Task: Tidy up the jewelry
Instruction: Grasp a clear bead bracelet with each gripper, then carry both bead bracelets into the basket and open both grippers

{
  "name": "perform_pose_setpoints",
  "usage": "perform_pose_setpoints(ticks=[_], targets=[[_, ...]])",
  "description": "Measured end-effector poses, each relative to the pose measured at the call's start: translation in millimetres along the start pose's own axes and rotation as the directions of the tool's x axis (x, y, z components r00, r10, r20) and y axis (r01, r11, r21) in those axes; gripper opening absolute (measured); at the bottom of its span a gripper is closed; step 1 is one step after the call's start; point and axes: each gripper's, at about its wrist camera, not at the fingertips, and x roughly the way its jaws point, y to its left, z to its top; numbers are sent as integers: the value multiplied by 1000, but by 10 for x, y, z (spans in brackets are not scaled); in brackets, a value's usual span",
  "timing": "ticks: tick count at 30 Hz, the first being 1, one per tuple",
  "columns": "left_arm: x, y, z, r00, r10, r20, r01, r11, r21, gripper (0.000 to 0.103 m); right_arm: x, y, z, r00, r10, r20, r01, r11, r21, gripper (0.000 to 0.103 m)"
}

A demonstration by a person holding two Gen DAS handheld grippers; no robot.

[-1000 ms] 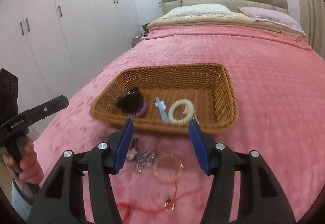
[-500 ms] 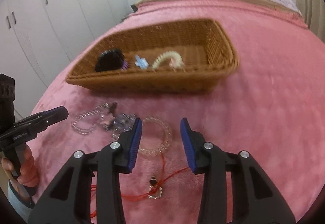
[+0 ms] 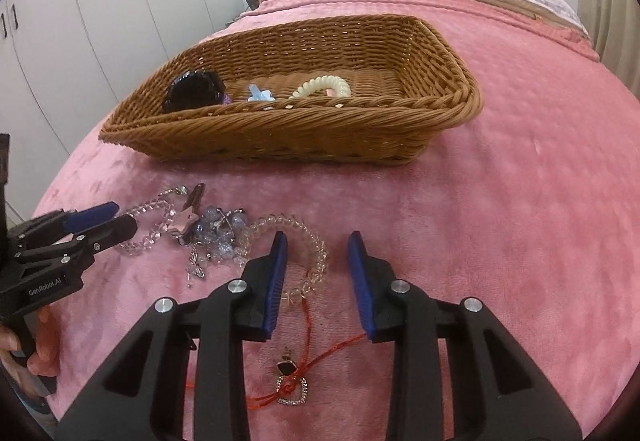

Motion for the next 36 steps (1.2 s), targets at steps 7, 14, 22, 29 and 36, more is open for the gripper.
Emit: perform_pose_setpoints(ticks=[7,14,22,29,36], targets=[[-24,-64,-14,1000,11,22,-12,999,33,11,10,113,-14,1000,-4,2,4,998,-55,10],[-168,-73,-49,996,-27,90,25,999,29,6,-118,206,-56,999,27,40,-23,995,-94,8],[-521,-76,-60,971,-107,212,104,994,25,6,-466,306,-98,992,76,99,-63,989,-132,8],[-798,-137,25,944,-184,273,180,983,40,6,-788,409,10,981,110,163,-86,985,-148,8],[-1025,-277,478,905,-254,340,235,967,95,6,-967,468,428,966,87,243,-48,985,-163,8]])
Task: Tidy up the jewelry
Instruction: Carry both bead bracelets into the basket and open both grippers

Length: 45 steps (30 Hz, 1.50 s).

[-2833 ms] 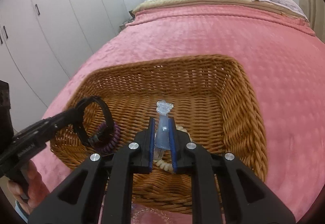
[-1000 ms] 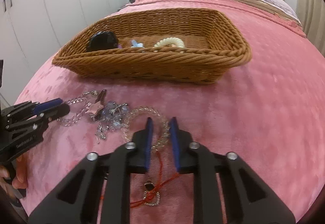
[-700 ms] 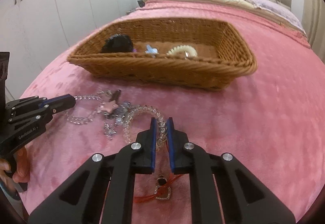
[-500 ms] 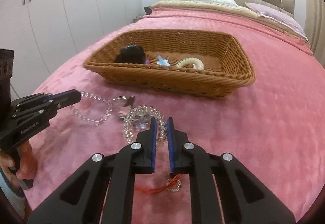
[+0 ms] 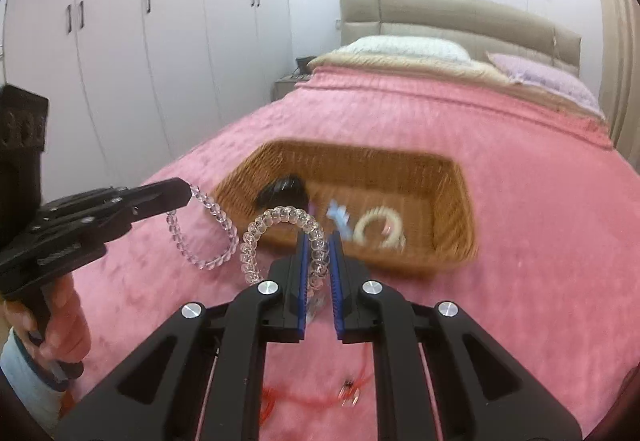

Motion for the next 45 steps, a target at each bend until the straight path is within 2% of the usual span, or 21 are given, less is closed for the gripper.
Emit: perform_pose_setpoints(ticks=[3,9,14,18,21,28,29,30,32,33,39,45], targets=[[149,-81,252,1000,7,27,-8,999,35,6,159,-76,196,999,-35,5,34,999,17,8],[692,-73,561,1000,1,8,-1,999,33,6,636,-362,457,995,-94,-19,96,992,79,8],[1135,60,541,999,0,-45,1,1000,10,6,1016,-658,456,993,-100,-67,109,982,156,8],[1373,118,441,995,59,-75,-56,998,40,6,1187,-786,368,989,-105,-104,122,977,178,8],[1458,161,383,993,66,-101,-63,997,40,6,1297,-848,302,985,-104,-136,129,973,192,8],[1473,257,337,991,51,-124,-50,999,9,7,1389,-888,229,981,-90,-169,126,969,214,10],[1458,265,333,991,44,-124,-43,999,6,12,1388,-897,219,982,-77,-174,116,968,223,11],[1449,268,328,991,42,-124,-42,999,4,24,1385,-905,220,983,-68,-173,108,967,229,15],[1379,271,332,993,49,-105,-49,999,0,39,1349,-897,210,985,-58,-161,95,968,231,20],[1334,268,339,995,45,-93,-46,999,-2,41,1325,-887,207,986,-61,-157,96,969,227,25],[1015,221,377,999,11,-40,-12,999,-29,41,1107,-845,230,991,-61,-119,87,970,228,26],[636,159,317,1000,-8,-1,8,999,-42,41,709,-776,204,997,-42,-62,56,967,247,26]])
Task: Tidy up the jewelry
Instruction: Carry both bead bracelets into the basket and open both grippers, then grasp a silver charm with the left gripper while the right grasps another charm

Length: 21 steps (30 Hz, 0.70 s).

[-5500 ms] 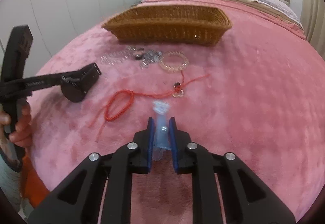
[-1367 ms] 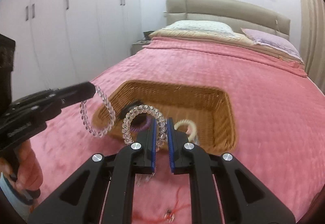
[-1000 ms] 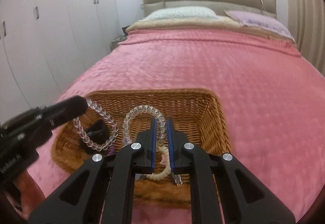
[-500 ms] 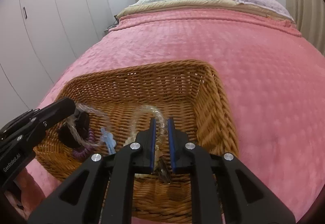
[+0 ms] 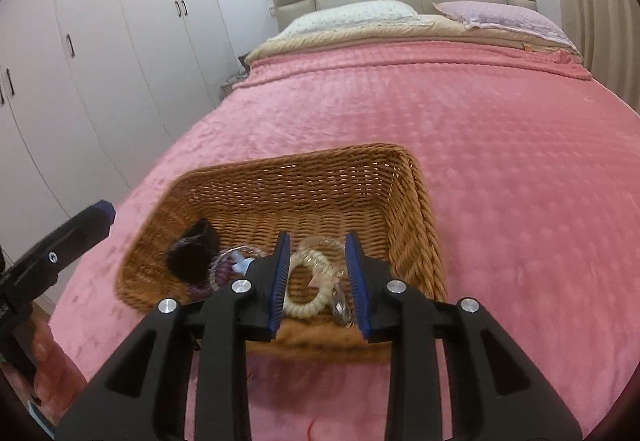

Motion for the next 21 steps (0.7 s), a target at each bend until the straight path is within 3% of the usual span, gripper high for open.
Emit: perform_pose_setpoints(ticks=[9,15,21], targets=[[-425,-16,-305,999,23,-24,-23,1000,-11,41,-465,180,-362,999,40,0,-40,998,-50,26],[-400,83,-619,990,64,-122,-68,997,-25,41,-421,379,-626,999,21,-39,-26,991,-128,26],[-136,133,-859,963,111,-245,-112,994,10,41,-122,496,-812,991,31,-128,-52,986,-160,26]])
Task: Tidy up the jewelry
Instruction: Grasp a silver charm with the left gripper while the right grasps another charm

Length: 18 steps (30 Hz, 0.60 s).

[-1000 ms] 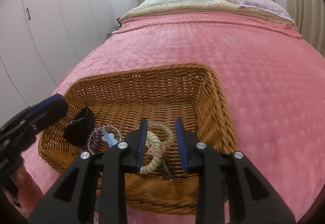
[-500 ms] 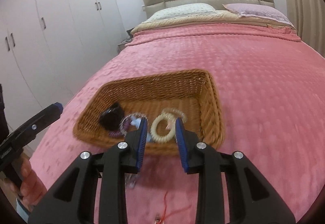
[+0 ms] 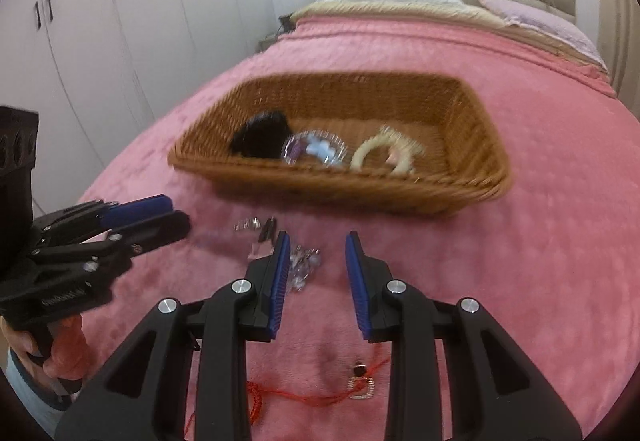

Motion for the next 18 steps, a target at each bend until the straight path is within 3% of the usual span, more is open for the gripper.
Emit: perform_pose_setpoints(ticks=[10,18], targets=[[389,10,-11,990,54,-133,-48,997,54,40,343,-73,-97,993,66,-100,-63,997,38,26],[626,0,113,981,87,-173,-71,993,99,38,356,-117,-138,989,101,-104,-94,993,67,26]])
